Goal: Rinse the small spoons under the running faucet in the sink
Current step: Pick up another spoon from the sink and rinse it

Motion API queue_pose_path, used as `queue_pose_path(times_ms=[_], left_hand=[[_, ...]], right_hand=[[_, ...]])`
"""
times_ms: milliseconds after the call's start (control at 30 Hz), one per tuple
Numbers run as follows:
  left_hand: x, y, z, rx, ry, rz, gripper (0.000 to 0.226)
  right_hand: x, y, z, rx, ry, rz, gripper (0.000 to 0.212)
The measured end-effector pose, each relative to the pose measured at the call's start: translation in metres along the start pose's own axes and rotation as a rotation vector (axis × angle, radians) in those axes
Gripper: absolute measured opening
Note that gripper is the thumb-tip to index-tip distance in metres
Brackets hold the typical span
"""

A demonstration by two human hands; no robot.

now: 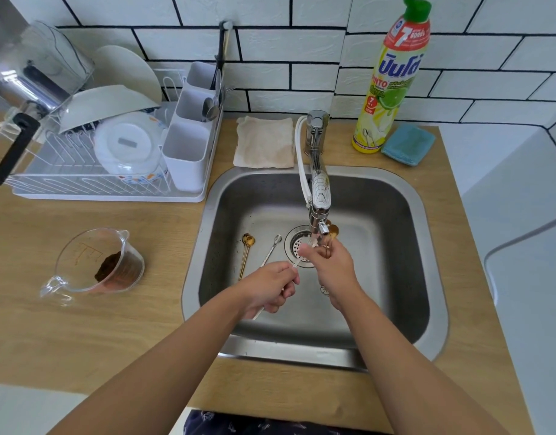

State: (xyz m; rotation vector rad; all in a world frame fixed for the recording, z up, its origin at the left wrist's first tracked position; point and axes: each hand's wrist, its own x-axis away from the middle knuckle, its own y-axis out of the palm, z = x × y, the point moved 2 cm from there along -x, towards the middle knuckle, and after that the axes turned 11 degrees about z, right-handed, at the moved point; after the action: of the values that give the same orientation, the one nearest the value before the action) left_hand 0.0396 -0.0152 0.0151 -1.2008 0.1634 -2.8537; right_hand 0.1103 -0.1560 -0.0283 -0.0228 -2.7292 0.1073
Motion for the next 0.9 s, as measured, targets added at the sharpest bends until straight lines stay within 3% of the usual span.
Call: queue_pose_path(times_ms=[133, 233, 300, 467, 533, 667, 733, 800, 900], left_hand=[[0.002, 0.003, -0.003, -0.002, -0.011, -0.009, 0.022], [0.000, 0.003, -0.002, 0.045, -0.025, -0.004, 0.022], [-0.003, 0.002, -0.002, 0.065, -0.011, -0.028, 0.022], [-0.017, -0.004, -0.008, 0.022, 0.042, -0.032, 0.030], [-0.025, -0.004, -0.002, -0.088, 0.085, 0.073, 0.035], [-0.039, 0.003, 0.017, -0.290, 0.207, 0.457, 0.059], [-0.042, 0.011, 0.024, -0.376, 0.224, 0.546, 0.066], [-0.045, 0.017, 0.029, -0.323, 0.270, 0.458, 0.054], [-0.045, 0.018, 0.028, -0.042, 0.270, 0.096, 0.028]], right_hand=[[-0.002, -0.002, 0.002, 0.032, -0.008, 0.063, 0.020], [0.003, 0.002, 0.004, 0.070, 0.009, -0.116, 0.008], [0.002, 0.001, 0.004, 0.083, 0.043, -0.179, 0.013], [-0.017, -0.016, -0.007, -0.098, 0.157, 0.055, 0.026], [-0.019, -0.026, -0.006, -0.183, 0.171, 0.160, 0.025], [-0.014, -0.032, -0.005, -0.191, 0.175, 0.103, 0.020], [-0.016, -0.035, -0.008, -0.217, 0.179, 0.128, 0.020], [-0.020, -0.041, -0.013, -0.225, 0.166, 0.178, 0.023], [-0.029, -0.055, -0.018, -0.266, 0.165, 0.299, 0.021]])
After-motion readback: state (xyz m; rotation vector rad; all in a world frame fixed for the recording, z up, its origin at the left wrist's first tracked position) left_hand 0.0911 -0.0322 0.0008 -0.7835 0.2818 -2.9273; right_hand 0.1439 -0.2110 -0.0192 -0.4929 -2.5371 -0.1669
